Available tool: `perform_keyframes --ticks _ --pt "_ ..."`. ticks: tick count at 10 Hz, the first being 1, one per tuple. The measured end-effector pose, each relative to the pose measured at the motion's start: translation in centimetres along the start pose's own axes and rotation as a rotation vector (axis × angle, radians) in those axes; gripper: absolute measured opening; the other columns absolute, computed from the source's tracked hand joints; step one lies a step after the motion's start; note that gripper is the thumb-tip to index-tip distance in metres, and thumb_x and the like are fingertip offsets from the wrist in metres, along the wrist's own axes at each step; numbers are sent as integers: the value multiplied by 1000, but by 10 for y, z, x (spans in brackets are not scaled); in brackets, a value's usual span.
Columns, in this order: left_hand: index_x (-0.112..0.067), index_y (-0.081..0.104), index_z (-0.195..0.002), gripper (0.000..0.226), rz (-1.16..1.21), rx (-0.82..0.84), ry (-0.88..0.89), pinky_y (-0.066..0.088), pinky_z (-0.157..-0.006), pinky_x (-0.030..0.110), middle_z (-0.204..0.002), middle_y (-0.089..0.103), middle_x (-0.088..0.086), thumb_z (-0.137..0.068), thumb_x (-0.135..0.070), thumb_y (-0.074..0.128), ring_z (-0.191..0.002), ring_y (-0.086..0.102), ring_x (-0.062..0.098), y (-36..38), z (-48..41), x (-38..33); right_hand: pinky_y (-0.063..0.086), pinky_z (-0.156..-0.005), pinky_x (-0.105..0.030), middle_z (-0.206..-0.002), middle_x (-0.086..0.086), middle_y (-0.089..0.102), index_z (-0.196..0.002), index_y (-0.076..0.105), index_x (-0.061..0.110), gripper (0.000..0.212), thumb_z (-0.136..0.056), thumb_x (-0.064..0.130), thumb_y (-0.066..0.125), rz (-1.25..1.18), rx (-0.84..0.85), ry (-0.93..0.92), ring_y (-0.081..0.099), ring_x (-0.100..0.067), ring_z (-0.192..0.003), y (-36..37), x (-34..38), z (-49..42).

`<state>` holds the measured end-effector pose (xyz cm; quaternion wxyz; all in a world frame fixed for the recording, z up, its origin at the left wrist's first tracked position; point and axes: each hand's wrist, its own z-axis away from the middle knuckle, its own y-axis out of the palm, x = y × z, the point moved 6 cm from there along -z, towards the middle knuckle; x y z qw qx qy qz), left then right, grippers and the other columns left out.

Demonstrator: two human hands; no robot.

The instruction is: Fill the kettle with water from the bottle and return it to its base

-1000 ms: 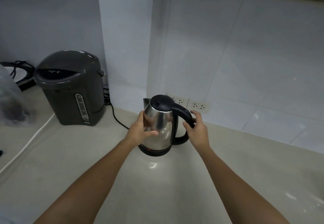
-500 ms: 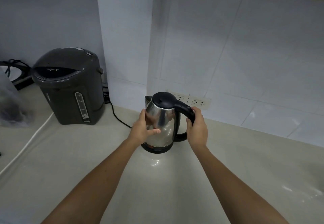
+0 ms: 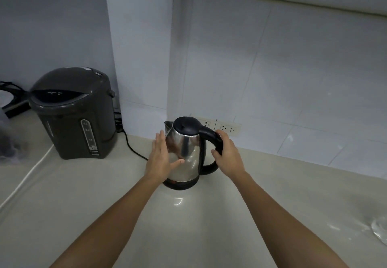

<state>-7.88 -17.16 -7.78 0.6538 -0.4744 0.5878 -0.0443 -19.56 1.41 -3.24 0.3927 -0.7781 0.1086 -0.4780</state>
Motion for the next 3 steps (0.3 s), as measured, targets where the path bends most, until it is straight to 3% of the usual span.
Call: perform_keyframes --ticks 1,2,3 --pt "-17 -1 -156 98 -143 -158 149 14 -122 43 -164 -5 2 -87 -47 63 -152 -1 20 -19 5 -30 36 -108 -41 -157 1 27 -152 15 27 67 -96 27 52 40 78 39 37 -24 -139 -14 -2 1" --pt "-12 3 -156 81 -243 -192 190 4 -122 42 -164 -4 4 -97 -47 46 -152 -3 20 -30 -1 -63 15 -120 -47 -163 0 9 -154 12 17 64 -100 35 41 327 90 19 12 -21 -150 -41 -10 -2" --pt "-12 5 -156 73 -270 -190 293 1 -121 38 -164 1 2 -100 -45 38 -151 0 17 -29 -8 -110 6 -120 -47 -164 -1 -4 -155 10 14 62 -102 37 33 515 90 -1 -4 -20 -151 -76 -14 -4"
